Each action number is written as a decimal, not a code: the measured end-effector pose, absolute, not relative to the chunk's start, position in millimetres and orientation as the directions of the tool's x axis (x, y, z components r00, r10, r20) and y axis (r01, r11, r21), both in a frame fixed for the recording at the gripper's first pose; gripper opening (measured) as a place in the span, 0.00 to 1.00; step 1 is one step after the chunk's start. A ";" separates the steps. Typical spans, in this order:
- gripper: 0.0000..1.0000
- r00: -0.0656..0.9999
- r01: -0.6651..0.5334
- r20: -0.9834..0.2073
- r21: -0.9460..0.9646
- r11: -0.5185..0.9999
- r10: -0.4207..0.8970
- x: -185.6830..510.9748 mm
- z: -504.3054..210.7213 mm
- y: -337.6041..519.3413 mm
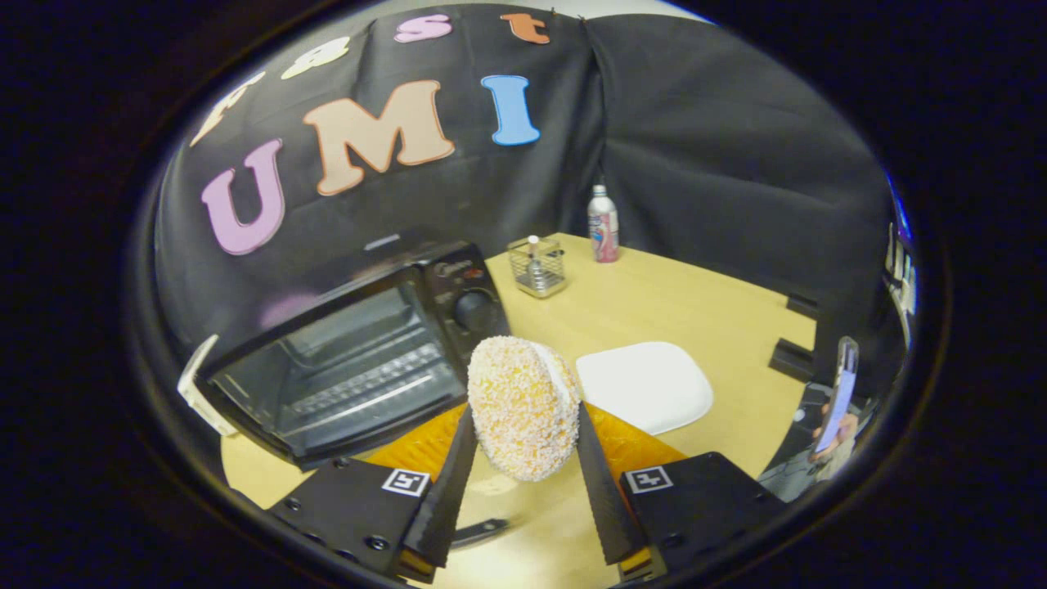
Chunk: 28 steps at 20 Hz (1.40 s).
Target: Open the toaster oven, put the food inside, and close the toaster oven door.
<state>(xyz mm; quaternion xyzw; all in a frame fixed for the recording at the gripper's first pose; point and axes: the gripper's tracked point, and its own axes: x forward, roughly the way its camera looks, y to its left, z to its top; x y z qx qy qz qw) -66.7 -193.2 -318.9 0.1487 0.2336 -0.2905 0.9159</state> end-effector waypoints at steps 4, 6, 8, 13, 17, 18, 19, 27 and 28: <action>0.72 0.771 0.573 -0.474 0.225 0.788 -0.426 -40.4 -316.4 -159.3; 0.72 0.779 0.564 -0.477 0.251 0.786 -0.407 -28.4 -325.5 -142.7; 0.72 0.792 0.551 -0.472 0.278 0.787 -0.387 -13.2 -332.0 -127.3; 0.72 0.834 0.496 -0.437 0.327 0.804 -0.337 21.4 -342.7 -96.1; 0.71 0.848 0.470 -0.420 0.315 0.825 -0.323 42.2 -350.9 -88.5; 0.71 0.851 0.466 -0.410 0.306 0.830 -0.327 46.1 -351.0 -88.8; 0.71 0.851 0.465 -0.411 0.304 0.831 -0.326 48.9 -353.3 -88.3; 0.71 0.883 0.396 -0.373 0.273 0.876 -0.283 84.7 -353.3 -78.1; 0.71 0.885 0.387 -0.371 0.246 0.888 -0.283 87.2 -353.9 -78.4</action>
